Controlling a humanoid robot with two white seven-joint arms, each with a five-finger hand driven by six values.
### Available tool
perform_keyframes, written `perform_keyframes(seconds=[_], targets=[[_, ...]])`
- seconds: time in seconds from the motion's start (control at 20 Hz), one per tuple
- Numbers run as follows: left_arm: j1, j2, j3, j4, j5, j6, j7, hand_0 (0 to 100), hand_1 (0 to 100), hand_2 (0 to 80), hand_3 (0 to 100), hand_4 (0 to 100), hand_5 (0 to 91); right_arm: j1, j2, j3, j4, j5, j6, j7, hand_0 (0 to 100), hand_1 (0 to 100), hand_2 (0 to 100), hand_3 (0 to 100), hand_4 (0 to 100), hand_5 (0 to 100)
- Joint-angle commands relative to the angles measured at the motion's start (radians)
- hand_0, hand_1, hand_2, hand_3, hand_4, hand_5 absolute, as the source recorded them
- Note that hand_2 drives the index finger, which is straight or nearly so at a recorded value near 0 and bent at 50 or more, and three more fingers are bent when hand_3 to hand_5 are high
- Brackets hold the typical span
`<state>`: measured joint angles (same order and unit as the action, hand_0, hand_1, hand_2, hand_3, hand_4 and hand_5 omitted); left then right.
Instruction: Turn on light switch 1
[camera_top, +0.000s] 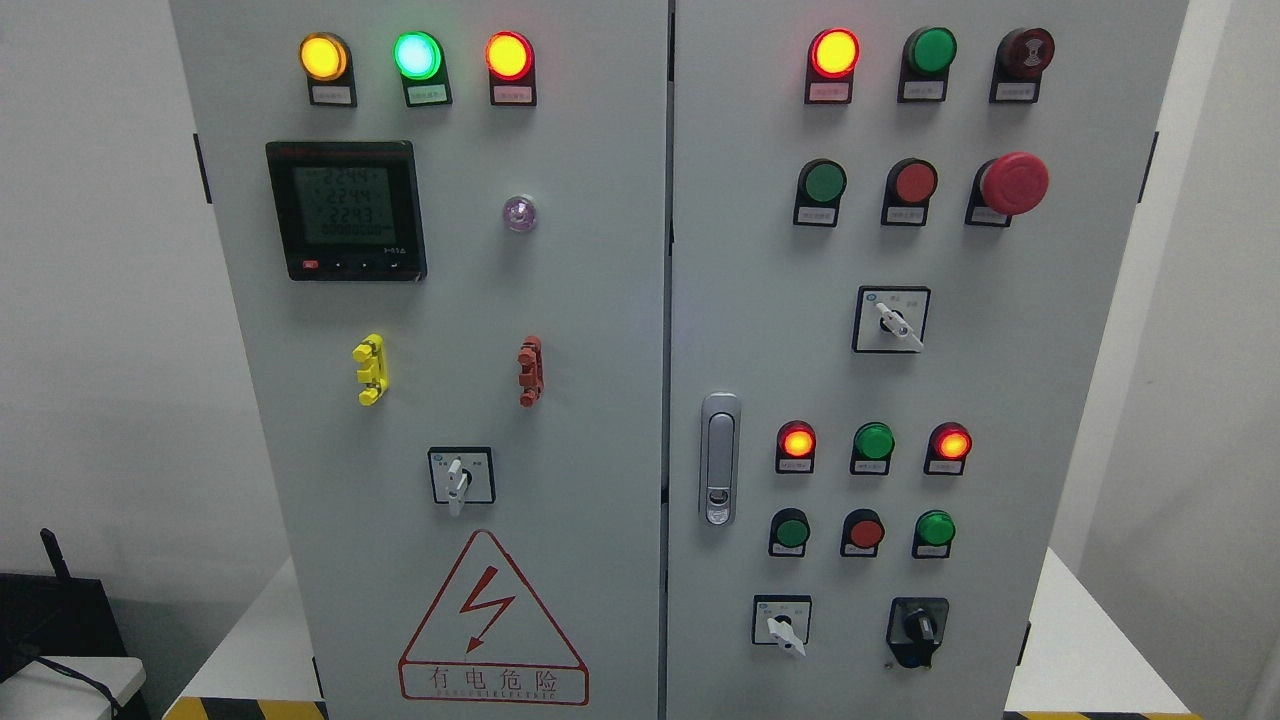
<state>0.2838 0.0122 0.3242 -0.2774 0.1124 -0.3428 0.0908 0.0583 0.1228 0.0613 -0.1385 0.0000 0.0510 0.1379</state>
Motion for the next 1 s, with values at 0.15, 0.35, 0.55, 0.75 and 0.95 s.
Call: perform_keyframes(seconds=[0.15, 0.35, 0.55, 0.75, 0.95], targets=[[0.041, 0.11, 0.309, -0.411, 0.004, -0.013, 0.004, 45, 12, 3.5, 19, 25, 0.0, 0.0, 0.0, 0.0, 0.0, -0.018, 0.0, 0.0, 12, 39, 0, 0, 0, 0], [0.041, 0.114, 0.398, -0.625, 0.004, -0.015, 0.007, 46, 11, 4.9, 21, 27, 0.0, 0.0, 0.0, 0.0, 0.0, -0.018, 0.0, -0.001, 12, 39, 0, 0, 0, 0], [0.041, 0.112, 0.456, -0.875, 0.003, -0.015, 0.009, 46, 10, 8.8, 26, 33, 0.0, 0.0, 0.0, 0.0, 0.0, -0.017, 0.0, -0.001, 12, 39, 0, 0, 0, 0], [0.04, 0.106, 0.496, -1.078, 0.006, -0.015, 0.006, 48, 9, 18.0, 33, 41, 4.7, 0.0, 0.0, 0.0, 0.0, -0.018, 0.0, -0.001, 12, 39, 0, 0, 0, 0], [0.023, 0.103, 0.495, -1.222, 0.012, -0.015, 0.004, 50, 7, 26.8, 41, 51, 18.6, 0.0, 0.0, 0.0, 0.0, -0.017, 0.0, -0.001, 12, 39, 0, 0, 0, 0]])
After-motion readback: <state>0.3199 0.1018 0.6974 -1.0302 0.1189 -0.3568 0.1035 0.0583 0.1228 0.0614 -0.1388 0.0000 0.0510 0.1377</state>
